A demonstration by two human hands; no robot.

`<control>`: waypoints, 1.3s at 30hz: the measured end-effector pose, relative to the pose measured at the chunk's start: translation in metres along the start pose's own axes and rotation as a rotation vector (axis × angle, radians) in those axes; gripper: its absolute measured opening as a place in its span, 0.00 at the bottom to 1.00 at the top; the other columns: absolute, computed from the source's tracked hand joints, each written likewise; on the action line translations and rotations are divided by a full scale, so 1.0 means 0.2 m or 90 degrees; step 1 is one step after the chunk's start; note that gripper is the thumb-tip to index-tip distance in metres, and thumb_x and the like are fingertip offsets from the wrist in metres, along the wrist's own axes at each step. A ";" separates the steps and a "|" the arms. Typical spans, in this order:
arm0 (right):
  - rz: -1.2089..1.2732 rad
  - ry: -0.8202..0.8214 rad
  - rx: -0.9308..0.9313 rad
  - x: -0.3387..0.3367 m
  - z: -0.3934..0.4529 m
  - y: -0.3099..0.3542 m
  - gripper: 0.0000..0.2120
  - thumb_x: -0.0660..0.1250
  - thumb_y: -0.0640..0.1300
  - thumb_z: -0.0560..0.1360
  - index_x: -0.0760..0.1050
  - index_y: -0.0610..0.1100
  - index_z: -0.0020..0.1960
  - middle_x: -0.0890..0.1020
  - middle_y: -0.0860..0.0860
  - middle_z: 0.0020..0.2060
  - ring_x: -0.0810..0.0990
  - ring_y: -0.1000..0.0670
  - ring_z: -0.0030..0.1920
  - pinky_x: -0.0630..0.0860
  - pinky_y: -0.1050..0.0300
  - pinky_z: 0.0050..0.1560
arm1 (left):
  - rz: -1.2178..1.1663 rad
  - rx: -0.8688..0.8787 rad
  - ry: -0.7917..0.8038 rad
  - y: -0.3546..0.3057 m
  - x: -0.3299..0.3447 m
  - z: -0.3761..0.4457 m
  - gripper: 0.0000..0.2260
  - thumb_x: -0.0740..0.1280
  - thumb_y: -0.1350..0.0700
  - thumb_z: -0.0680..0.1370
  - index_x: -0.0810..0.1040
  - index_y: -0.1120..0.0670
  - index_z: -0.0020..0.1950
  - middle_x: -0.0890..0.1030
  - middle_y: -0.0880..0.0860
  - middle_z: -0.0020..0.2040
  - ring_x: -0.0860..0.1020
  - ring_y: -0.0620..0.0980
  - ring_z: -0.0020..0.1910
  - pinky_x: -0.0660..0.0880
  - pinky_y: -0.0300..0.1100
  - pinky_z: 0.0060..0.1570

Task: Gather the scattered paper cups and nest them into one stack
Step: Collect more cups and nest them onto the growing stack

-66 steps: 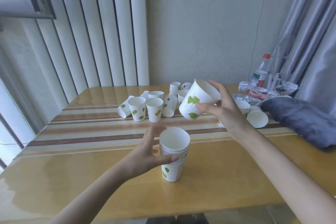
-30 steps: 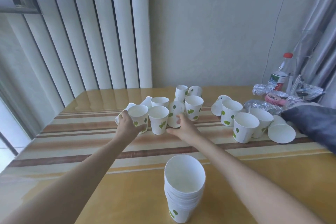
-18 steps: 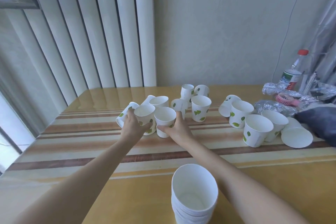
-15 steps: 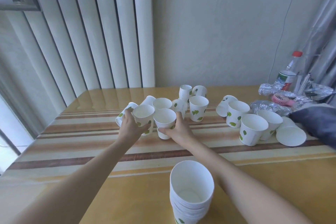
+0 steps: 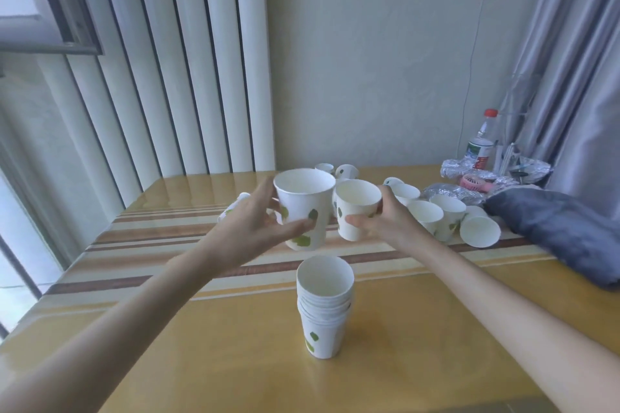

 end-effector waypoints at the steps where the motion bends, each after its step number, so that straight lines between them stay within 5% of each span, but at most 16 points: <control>1: 0.002 -0.005 -0.004 -0.03 -0.04 0.02 0.27 0.73 0.54 0.66 0.63 0.51 0.58 0.76 0.54 0.54 0.76 0.51 0.57 0.74 0.51 0.57 | -0.002 0.007 0.021 -0.02 0.05 -0.02 0.26 0.71 0.39 0.66 0.66 0.44 0.60 0.77 0.42 0.51 0.74 0.30 0.49 0.73 0.28 0.46; 5: -0.009 -0.028 -0.021 -0.12 -0.15 0.06 0.23 0.72 0.51 0.70 0.63 0.52 0.58 0.75 0.54 0.52 0.74 0.51 0.54 0.72 0.56 0.50 | -0.031 0.013 0.075 -0.02 0.20 -0.10 0.26 0.72 0.49 0.71 0.61 0.43 0.63 0.68 0.28 0.55 0.67 0.19 0.53 0.66 0.18 0.48; 10: 0.011 -0.050 -0.035 -0.19 -0.24 0.11 0.24 0.73 0.49 0.69 0.65 0.47 0.60 0.76 0.49 0.56 0.75 0.48 0.56 0.73 0.51 0.57 | -0.026 0.000 0.103 0.02 0.27 -0.16 0.30 0.72 0.46 0.71 0.60 0.42 0.68 0.67 0.31 0.62 0.66 0.34 0.63 0.65 0.24 0.52; 15: 0.094 -0.055 -0.081 -0.21 -0.33 0.23 0.24 0.73 0.45 0.70 0.67 0.46 0.62 0.76 0.53 0.55 0.74 0.60 0.52 0.70 0.71 0.44 | -0.027 -0.089 0.207 0.14 0.38 -0.21 0.31 0.69 0.37 0.67 0.63 0.43 0.67 0.70 0.40 0.67 0.68 0.42 0.67 0.67 0.41 0.65; 19: 0.196 0.005 -0.102 -0.12 -0.42 0.32 0.21 0.73 0.42 0.69 0.71 0.49 0.60 0.79 0.55 0.52 0.78 0.61 0.49 0.75 0.67 0.45 | -0.037 -0.095 0.288 0.15 0.45 -0.26 0.38 0.72 0.39 0.67 0.55 0.36 0.71 0.64 0.32 0.68 0.63 0.34 0.67 0.61 0.37 0.66; 22: 0.216 0.050 -0.112 -0.01 -0.45 0.34 0.25 0.75 0.46 0.65 0.71 0.52 0.60 0.80 0.56 0.54 0.78 0.55 0.56 0.77 0.58 0.53 | -0.030 -0.105 0.275 0.23 0.45 -0.27 0.42 0.75 0.42 0.66 0.53 0.38 0.72 0.65 0.35 0.70 0.64 0.37 0.69 0.62 0.37 0.64; 24: 0.188 0.070 -0.124 0.06 -0.46 0.35 0.31 0.75 0.46 0.65 0.66 0.56 0.64 0.75 0.55 0.61 0.74 0.58 0.61 0.77 0.54 0.58 | -0.011 -0.123 0.253 0.32 0.44 -0.28 0.40 0.74 0.42 0.66 0.57 0.39 0.72 0.67 0.38 0.69 0.66 0.39 0.68 0.65 0.39 0.63; 27: 0.144 0.104 -0.133 0.15 -0.48 0.31 0.36 0.73 0.45 0.70 0.56 0.64 0.68 0.65 0.59 0.69 0.70 0.72 0.59 0.71 0.69 0.60 | 0.018 -0.144 0.224 0.42 0.41 -0.29 0.31 0.72 0.44 0.69 0.65 0.44 0.68 0.72 0.41 0.66 0.71 0.39 0.64 0.69 0.36 0.59; 30: 0.067 0.133 -0.095 0.21 -0.49 0.22 0.34 0.70 0.54 0.69 0.57 0.66 0.69 0.61 0.59 0.70 0.58 0.60 0.71 0.59 0.57 0.69 | 0.028 -0.147 0.214 0.48 0.40 -0.31 0.28 0.72 0.47 0.70 0.67 0.46 0.67 0.74 0.42 0.63 0.72 0.39 0.61 0.68 0.32 0.54; 34: 0.021 0.185 -0.066 0.29 -0.52 0.14 0.33 0.61 0.63 0.72 0.56 0.58 0.74 0.59 0.63 0.70 0.50 0.62 0.71 0.53 0.57 0.71 | 0.040 -0.159 0.181 0.55 0.36 -0.33 0.23 0.71 0.51 0.72 0.69 0.49 0.65 0.76 0.44 0.59 0.74 0.41 0.59 0.69 0.32 0.53; 39: -0.040 0.175 -0.044 0.32 -0.51 0.09 0.25 0.56 0.58 0.77 0.58 0.57 0.74 0.59 0.61 0.73 0.49 0.60 0.73 0.51 0.51 0.76 | 0.032 -0.162 0.135 0.59 0.31 -0.30 0.16 0.70 0.53 0.73 0.71 0.46 0.59 0.78 0.44 0.54 0.77 0.42 0.55 0.72 0.36 0.54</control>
Point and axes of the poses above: each hand's wrist, its own z-axis towards the middle knuckle, its own x-axis out of the palm, y = z × x, the point moved 9 cm from there along z, towards the middle knuckle
